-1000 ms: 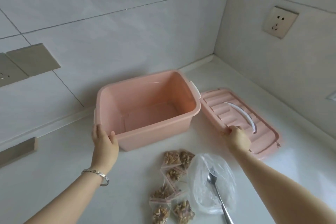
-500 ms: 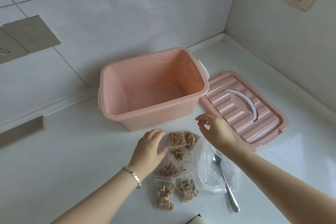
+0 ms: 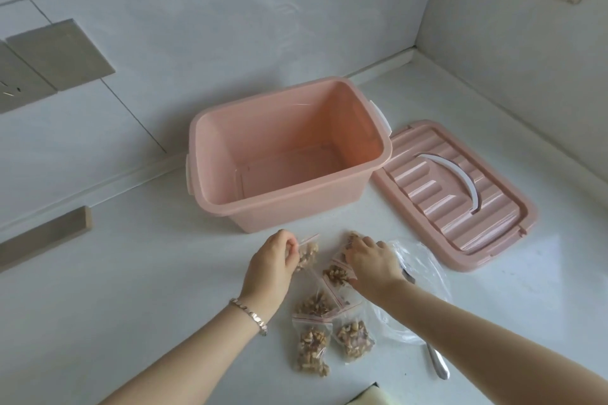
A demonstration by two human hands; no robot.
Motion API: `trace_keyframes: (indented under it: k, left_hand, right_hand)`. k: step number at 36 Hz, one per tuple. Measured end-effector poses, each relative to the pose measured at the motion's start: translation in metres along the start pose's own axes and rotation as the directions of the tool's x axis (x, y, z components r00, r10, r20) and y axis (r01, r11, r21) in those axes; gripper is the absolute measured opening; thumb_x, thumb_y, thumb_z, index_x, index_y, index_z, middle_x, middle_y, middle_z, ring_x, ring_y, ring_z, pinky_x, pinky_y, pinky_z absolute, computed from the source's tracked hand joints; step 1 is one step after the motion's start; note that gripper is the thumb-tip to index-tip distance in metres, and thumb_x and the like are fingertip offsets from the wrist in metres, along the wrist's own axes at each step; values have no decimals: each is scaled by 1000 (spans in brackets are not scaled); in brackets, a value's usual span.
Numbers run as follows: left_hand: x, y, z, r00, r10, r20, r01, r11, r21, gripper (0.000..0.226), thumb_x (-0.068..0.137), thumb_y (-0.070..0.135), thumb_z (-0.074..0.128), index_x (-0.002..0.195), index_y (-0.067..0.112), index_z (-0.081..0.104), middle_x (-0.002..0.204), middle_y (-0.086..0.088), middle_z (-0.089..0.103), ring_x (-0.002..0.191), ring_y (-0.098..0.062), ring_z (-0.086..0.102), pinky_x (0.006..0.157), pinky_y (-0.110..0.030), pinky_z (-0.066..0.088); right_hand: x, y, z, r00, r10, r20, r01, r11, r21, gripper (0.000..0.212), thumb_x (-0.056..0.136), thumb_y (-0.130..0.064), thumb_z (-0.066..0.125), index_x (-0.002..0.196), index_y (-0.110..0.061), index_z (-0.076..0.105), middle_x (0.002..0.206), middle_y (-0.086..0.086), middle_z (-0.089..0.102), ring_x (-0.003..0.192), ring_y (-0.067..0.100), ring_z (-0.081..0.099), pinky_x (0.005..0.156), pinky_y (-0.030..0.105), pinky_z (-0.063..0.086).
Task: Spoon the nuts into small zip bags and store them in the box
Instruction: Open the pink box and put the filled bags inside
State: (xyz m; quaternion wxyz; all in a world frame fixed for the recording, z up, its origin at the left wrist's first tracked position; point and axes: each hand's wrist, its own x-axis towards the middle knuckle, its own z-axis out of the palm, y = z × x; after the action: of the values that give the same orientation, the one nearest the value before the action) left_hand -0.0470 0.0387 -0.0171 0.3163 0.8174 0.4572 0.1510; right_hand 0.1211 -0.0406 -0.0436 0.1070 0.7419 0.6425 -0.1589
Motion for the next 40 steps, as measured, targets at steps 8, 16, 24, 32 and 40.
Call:
trace_keyframes:
  k: [8,16,24,32,40]
  left_hand:
    - [-23,11,-53,994,-48,-99,25,976,-216,23,94,16,46,80,34,44,80,14,62,71,-10,66,68,-25,53]
    - [-2,40,-104,980,-115,-162,28,888,-459,22,92,9,49,76,24,51,66,14,62,60,-10,67,73,-44,54]
    - [96,32,-129,969,-79,-233,-31,900,-435,19,92,11,52,76,22,50,77,-3,56,76,-15,62,67,-32,56]
    - [192,-18,-79,910,-414,9,378,821,-427,29,93,1,46,68,16,45,72,-3,49,69,-17,53,71,-39,55]
    - [234,-68,-45,902,-425,76,431,885,-175,35,90,1,49,63,22,46,68,1,52,73,-20,50,69,-30,46]
  right_hand:
    - [2,4,-2,998,-19,-54,17,999,-44,30,93,-11,44,121,-15,56,133,1,47,124,18,41,95,26,34]
    - [-9,18,-72,972,64,-227,-48,996,78,20,95,-22,38,101,-18,57,101,-5,60,92,17,56,67,26,43]
    - [5,13,-205,822,-24,-569,275,892,359,12,89,-16,56,98,-9,60,86,7,68,77,33,61,61,35,42]
    - [162,20,-190,957,40,-287,69,931,360,19,90,-11,48,106,-17,57,103,9,65,92,29,58,69,29,41]
    - [246,20,-134,998,29,-52,-10,944,329,27,90,-13,44,112,-19,58,121,11,59,110,29,54,80,28,40]
